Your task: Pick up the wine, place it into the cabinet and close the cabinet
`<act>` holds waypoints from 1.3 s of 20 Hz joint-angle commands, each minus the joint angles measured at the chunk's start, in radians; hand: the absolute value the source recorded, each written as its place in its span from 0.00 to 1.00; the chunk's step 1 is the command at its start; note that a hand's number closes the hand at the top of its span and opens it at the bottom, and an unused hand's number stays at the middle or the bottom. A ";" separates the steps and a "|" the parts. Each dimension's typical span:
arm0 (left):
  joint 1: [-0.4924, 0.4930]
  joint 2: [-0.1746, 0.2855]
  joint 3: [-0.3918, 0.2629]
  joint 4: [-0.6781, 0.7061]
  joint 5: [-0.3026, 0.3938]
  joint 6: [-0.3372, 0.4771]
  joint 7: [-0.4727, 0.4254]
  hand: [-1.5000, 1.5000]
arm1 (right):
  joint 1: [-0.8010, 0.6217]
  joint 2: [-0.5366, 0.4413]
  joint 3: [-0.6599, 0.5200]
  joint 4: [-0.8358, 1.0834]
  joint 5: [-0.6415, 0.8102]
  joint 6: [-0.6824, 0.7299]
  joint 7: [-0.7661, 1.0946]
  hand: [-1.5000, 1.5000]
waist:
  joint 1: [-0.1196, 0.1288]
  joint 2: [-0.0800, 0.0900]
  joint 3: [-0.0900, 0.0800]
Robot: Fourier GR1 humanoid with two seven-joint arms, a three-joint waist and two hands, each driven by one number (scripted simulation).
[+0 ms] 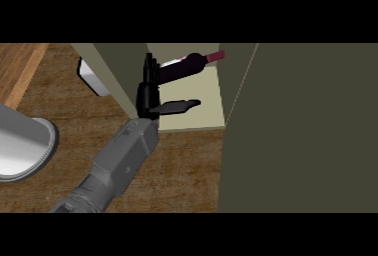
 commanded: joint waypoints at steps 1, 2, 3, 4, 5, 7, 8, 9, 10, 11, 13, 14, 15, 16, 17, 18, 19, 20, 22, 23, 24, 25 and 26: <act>0.136 0.000 -0.165 -0.162 0.091 0.076 0.017 0.00 | 0.012 0.004 0.042 -0.077 0.030 -0.020 0.044 0.00 | 0.018 -0.004 -0.001; 0.137 0.000 -0.191 -0.242 0.069 0.132 0.075 0.00 | -0.028 -0.021 -0.044 -0.029 0.000 -0.019 0.029 0.00 | 0.048 -0.010 0.000; 0.193 0.000 -0.252 -0.298 0.107 0.149 0.059 0.00 | 0.023 -0.026 -0.066 -0.059 -0.033 0.001 0.000 0.00 | 0.035 -0.006 0.000; 0.230 0.000 -0.306 -0.342 0.141 0.211 0.044 0.00 | -0.012 -0.017 -0.037 -0.074 -0.023 -0.033 0.063 0.00 | 0.029 -0.005 -0.001; 0.209 0.000 -0.299 -0.401 0.112 0.243 0.093 0.00 | 0.048 -0.020 -0.049 -0.086 -0.029 -0.011 0.027 0.00 | 0.049 -0.005 0.000; 0.320 0.000 -0.386 -0.507 0.112 0.309 0.072 0.00 | 0.019 -0.030 -0.067 -0.073 -0.027 -0.020 0.040 0.00 | 0.058 -0.008 0.000; 0.301 0.000 -0.375 -0.531 0.104 0.330 0.084 0.00 | -0.056 -0.029 -0.066 -0.080 -0.009 -0.064 0.097 0.00 | 0.060 -0.004 0.000; 0.283 0.000 -0.407 -0.536 0.117 0.363 0.070 0.00 | 0.006 -0.012 -0.026 -0.117 0.007 -0.058 0.083 0.00 | 0.050 -0.002 0.000; 0.351 0.000 -0.437 -0.615 0.095 0.397 0.074 0.00 | 0.015 -0.041 -0.053 -0.171 -0.037 -0.053 0.134 0.00 | 0.057 -0.008 0.000; 0.407 0.000 -0.488 -0.692 0.095 0.442 0.073 0.00 | -0.020 -0.020 -0.031 -0.057 0.023 -0.043 0.041 0.00 | 0.065 -0.006 0.000; 0.405 0.025 -0.442 -0.754 0.016 0.408 0.155 0.00 | 0.018 -0.034 -0.075 -0.080 -0.011 -0.031 0.030 0.00 | 0.067 -0.004 0.000; 0.457 0.000 -0.491 -0.786 0.028 0.458 0.111 0.00 | 0.061 -0.035 -0.068 -0.129 -0.038 -0.022 0.042 0.00 | 0.062 -0.005 0.000; 0.469 0.001 -0.463 -0.770 -0.001 0.399 0.112 0.00 | 0.048 -0.003 0.030 -0.136 0.061 -0.055 0.061 0.00 | 0.064 -0.003 0.000; 0.531 0.000 -0.549 -0.899 -0.002 0.488 0.136 0.00 | 0.017 -0.044 -0.090 -0.089 -0.045 -0.026 0.031 0.00 | 0.071 -0.007 0.000; 0.568 0.031 -0.538 -0.937 -0.012 0.456 0.153 0.00 | 0.057 -0.050 -0.066 -0.152 -0.048 -0.027 0.084 0.00 | 0.068 -0.006 0.000; 0.585 0.045 -0.525 -0.975 -0.025 0.456 0.158 0.00 | 0.008 -0.034 -0.054 -0.107 -0.016 -0.047 0.069 0.00 | 0.069 -0.004 0.000; 0.568 0.018 -0.547 -1.021 -0.043 0.543 0.180 0.00 | 0.040 -0.062 -0.107 -0.146 -0.068 -0.018 0.057 0.00 | 0.066 -0.007 0.001; 0.597 0.045 -0.523 -1.022 -0.060 0.493 0.172 0.00 | 0.100 -0.023 -0.047 -0.107 -0.021 -0.002 -0.013 0.00 | 0.064 -0.003 0.000; 0.661 0.074 -0.565 -1.118 -0.084 0.552 0.196 0.00 | 0.062 -0.061 -0.119 -0.160 -0.092 -0.017 0.070 0.00 | 0.065 -0.005 0.000; 0.701 0.108 -0.601 -1.198 -0.101 0.584 0.231 0.00 | 0.080 -0.014 -0.025 -0.128 0.022 -0.025 0.008 0.00 | 0.070 -0.006 0.000; 0.746 0.089 -0.578 -1.140 -0.103 0.538 0.172 0.00 | 0.104 -0.033 -0.062 -0.134 -0.053 -0.002 0.018 0.00 | 0.064 -0.003 0.000; 0.711 0.071 -0.621 -1.213 -0.150 0.643 0.254 0.00 | 0.058 -0.017 -0.055 -0.059 -0.012 -0.012 -0.027 0.00 | 0.067 -0.003 0.000; 0.717 0.126 -0.606 -1.273 -0.152 0.659 0.286 0.00 | 0.045 -0.078 -0.135 -0.117 -0.098 0.006 0.048 0.00 | 0.066 -0.004 0.001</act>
